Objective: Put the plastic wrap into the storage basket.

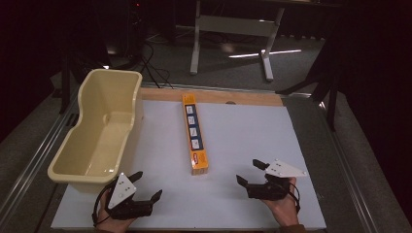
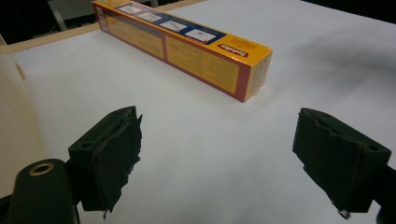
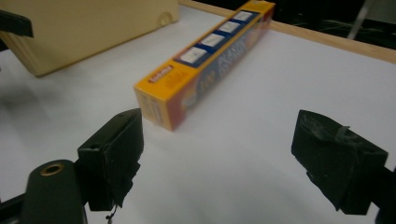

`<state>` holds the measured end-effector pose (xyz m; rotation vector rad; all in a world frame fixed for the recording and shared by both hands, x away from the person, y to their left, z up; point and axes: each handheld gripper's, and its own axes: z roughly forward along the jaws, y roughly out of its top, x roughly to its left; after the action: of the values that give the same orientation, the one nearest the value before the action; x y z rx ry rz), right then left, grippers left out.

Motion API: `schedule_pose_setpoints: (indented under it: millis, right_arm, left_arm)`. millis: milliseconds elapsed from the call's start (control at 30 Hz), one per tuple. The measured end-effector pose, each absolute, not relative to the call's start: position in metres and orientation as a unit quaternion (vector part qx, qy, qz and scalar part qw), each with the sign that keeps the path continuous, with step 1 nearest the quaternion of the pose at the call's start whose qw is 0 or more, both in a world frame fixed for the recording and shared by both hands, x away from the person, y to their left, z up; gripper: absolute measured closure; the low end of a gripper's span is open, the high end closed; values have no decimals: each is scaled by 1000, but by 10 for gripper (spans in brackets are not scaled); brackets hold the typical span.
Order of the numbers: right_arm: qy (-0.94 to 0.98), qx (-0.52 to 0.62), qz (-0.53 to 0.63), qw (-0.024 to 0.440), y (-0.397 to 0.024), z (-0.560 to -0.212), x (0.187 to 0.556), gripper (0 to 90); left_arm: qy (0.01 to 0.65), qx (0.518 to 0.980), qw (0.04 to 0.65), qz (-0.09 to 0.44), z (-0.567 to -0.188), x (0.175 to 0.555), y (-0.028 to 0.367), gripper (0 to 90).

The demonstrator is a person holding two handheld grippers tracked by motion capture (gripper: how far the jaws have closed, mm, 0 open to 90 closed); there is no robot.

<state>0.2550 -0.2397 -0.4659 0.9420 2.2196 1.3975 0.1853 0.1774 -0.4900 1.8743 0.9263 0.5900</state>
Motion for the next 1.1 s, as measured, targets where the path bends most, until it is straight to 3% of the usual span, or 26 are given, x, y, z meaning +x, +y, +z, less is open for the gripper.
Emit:
schedule_pose_setpoints:
  millis: [567, 767, 867, 1100]
  right_arm:
    - [795, 296, 501, 173, -170, -446, 299, 269]
    - [799, 282, 500, 179, -150, -447, 314, 353]
    - [802, 273, 500, 182, -141, -446, 321, 423]
    - [800, 263, 508, 179, -121, -449, 339, 759]
  left_arm:
    - [376, 764, 467, 239, -490, 185, 177, 151]
    - [374, 765, 467, 239, -490, 185, 177, 151]
    - [375, 764, 468, 239, -490, 185, 177, 152]
    - [373, 765, 467, 239, -489, 184, 176, 152]
